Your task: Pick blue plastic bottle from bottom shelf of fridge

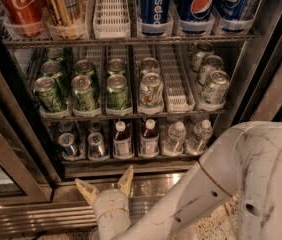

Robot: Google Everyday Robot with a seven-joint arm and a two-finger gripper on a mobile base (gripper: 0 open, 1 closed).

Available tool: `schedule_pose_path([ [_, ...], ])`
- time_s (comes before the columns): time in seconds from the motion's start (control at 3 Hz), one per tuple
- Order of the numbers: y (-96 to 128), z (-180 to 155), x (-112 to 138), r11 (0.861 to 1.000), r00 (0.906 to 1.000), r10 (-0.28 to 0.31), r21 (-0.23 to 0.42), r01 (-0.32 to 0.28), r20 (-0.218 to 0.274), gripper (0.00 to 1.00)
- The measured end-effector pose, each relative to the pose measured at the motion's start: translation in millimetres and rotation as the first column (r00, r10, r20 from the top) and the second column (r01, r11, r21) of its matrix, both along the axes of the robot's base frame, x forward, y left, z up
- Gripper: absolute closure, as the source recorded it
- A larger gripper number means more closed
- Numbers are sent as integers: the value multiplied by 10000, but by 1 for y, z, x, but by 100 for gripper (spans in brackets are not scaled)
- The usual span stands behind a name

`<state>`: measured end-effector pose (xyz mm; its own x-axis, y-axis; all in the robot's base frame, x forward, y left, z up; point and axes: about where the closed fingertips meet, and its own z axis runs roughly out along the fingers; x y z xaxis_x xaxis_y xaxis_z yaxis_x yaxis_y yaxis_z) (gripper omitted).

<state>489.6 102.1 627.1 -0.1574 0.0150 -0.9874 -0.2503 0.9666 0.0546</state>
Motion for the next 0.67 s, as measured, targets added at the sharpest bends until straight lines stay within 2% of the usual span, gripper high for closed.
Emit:
schedule_pose_path([
  [0.33,-12,-2,10,9960,9951,-586,-721,529,-797,0],
  [0.67,-13,-23,4,9949,9856,-653,-863,523,-1558,0],
])
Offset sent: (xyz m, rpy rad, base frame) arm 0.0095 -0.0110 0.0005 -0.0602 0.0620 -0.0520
